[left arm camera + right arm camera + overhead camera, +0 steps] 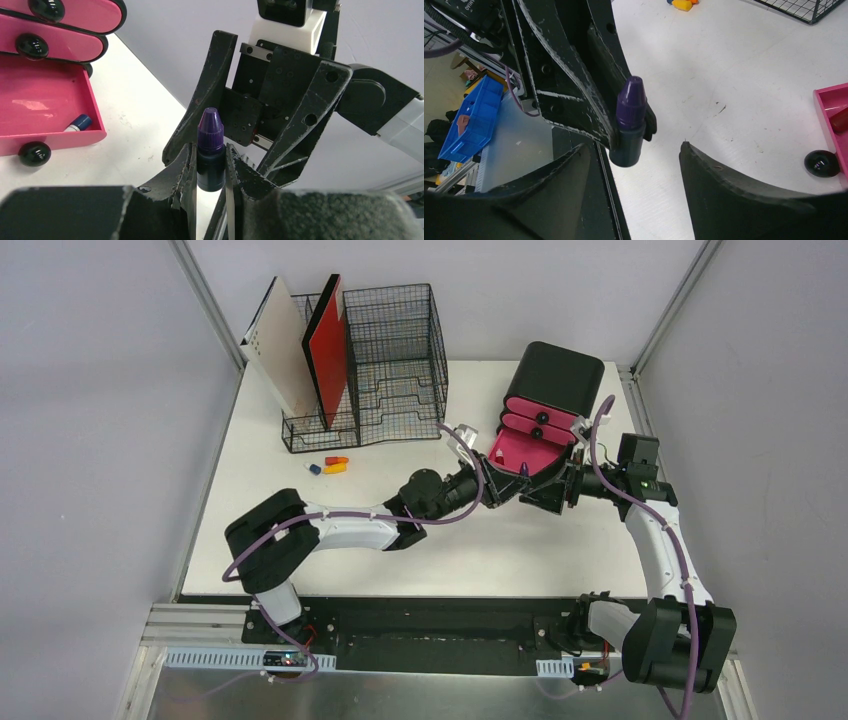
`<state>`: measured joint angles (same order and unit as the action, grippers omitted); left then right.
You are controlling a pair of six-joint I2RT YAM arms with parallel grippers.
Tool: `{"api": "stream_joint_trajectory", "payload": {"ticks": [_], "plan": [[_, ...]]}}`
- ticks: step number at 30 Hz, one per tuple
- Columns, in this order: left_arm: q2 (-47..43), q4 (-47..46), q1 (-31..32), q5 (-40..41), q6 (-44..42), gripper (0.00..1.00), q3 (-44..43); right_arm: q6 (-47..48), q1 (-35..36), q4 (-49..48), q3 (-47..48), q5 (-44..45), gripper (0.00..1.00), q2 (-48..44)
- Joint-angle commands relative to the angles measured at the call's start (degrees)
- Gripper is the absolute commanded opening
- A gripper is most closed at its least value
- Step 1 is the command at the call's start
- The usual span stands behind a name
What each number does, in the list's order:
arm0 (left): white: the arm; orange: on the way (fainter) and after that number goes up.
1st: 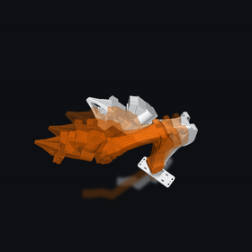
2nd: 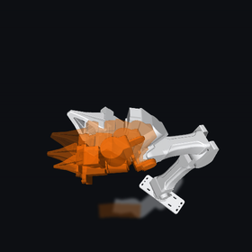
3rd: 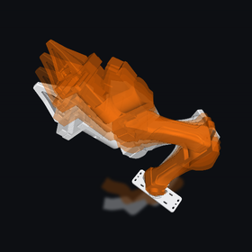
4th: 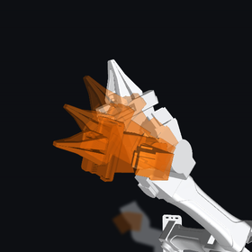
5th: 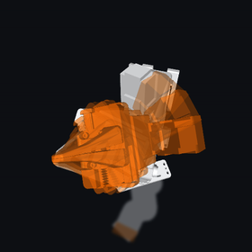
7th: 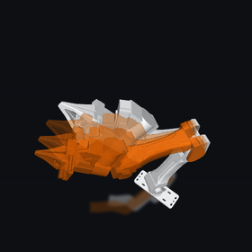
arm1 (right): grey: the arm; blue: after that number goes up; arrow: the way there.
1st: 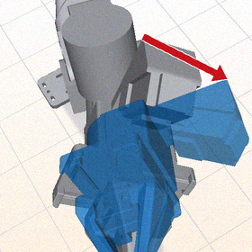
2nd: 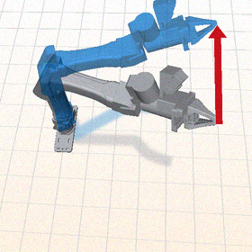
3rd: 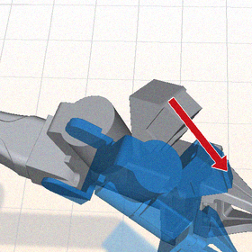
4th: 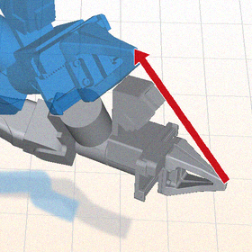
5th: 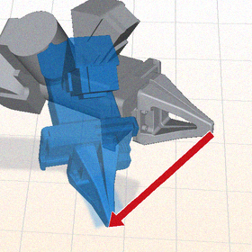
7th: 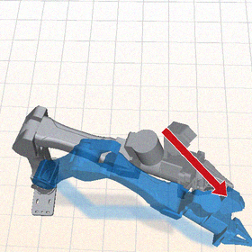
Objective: Organize the desk
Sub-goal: Pick up the stationery from the center of the board, then place the stationery in the drawer.
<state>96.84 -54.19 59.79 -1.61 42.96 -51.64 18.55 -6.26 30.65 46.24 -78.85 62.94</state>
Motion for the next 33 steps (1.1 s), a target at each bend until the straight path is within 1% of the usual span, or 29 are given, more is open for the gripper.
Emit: {"api": "stream_joint_trajectory", "payload": {"ticks": [1, 13, 18, 21, 24, 29, 30, 31, 33], "plan": [[1.01, -4.42, 1.09, 1.34, -1.21, 0.0, -3.21, -0.37, 0.46, -2.2, 0.44, -1.04, 0.66, 0.05], [2.99, -5.6, 1.77, 1.17, -0.25, 0.0, -4.6, -1.32, 0.46, -3.62, 0.17, -1.03, 0.37, -0.1], [3.54, -6.32, 1.82, 0.88, 0.15, 0.0, -4.66, -1.32, 0.46, -3.82, 0.26, -0.96, 0.22, -0.17], [3.66, -6.76, 1.84, 0.66, 0.36, 0.01, -4.45, -1.32, 0.47, -3.87, 0.28, -0.71, 0.15, -0.27], [3.59, -6.88, 1.82, 0.47, 0.32, 0.07, -4.25, -1.24, 0.46, -3.77, 0.34, -0.43, 0.08, -0.27], [3.19, -7.53, 1.83, 0.21, -0.24, 0.24, -3.42, 0.87, 0.37, -2.05, 0.73, -0.34, 0.02, -0.37], [3.11, -8.18, 1.82, 0.08, -0.43, 0.29, -3.1, 1.67, 0.37, -1.29, 0.98, -0.34, 0.02, -0.29], [3.02, -8.63, 1.82, 0.15, -0.67, 0.39, -2.71, 2.62, 0.31, -0.38, 1.18, -0.34, 0.02, -0.21], [2.5, -8.92, 1.83, 0.34, -1.15, 0.48, -2.11, 4.33, 0.28, 1.37, 1.62, -0.26, 0.01, -0.02]]}}
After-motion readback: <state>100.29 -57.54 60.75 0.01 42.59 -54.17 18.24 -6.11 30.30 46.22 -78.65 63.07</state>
